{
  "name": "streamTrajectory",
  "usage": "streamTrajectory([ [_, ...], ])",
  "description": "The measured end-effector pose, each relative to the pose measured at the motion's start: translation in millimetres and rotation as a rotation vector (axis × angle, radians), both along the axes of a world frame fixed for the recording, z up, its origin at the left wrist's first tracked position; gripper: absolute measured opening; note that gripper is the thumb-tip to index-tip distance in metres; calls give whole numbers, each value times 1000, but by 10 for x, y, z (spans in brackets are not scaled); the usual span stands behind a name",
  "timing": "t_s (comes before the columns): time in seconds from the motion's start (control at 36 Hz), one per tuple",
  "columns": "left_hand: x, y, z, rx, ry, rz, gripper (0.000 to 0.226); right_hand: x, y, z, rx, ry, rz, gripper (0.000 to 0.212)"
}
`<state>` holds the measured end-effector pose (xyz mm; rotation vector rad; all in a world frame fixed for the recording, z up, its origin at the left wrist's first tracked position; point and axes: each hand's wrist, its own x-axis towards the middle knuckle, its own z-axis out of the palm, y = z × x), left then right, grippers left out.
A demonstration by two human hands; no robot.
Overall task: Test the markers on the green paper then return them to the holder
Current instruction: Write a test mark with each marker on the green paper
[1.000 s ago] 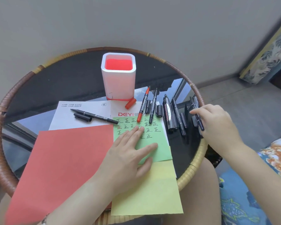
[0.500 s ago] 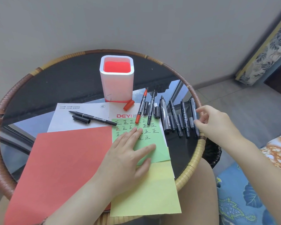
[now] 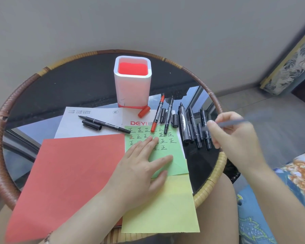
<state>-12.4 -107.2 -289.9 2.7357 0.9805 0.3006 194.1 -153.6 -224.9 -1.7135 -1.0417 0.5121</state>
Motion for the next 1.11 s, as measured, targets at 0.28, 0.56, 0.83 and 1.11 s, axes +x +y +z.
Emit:
streamTrajectory([
  [0.28,4,10,-20,-36,-66,-1,36,-538,32,-198,42,271,148,5],
  [0.56,9,5,-25,-37,-79,1,36,-516,235,-494,105,70,-207,44],
  [0.83,-1,2,1,-56,-92,5,35,-493,264,-601,121,29,-259,39],
  [1.11,6,-3,24,-84,-83,3,35,-508,259,-601,123,-16,-243,37],
])
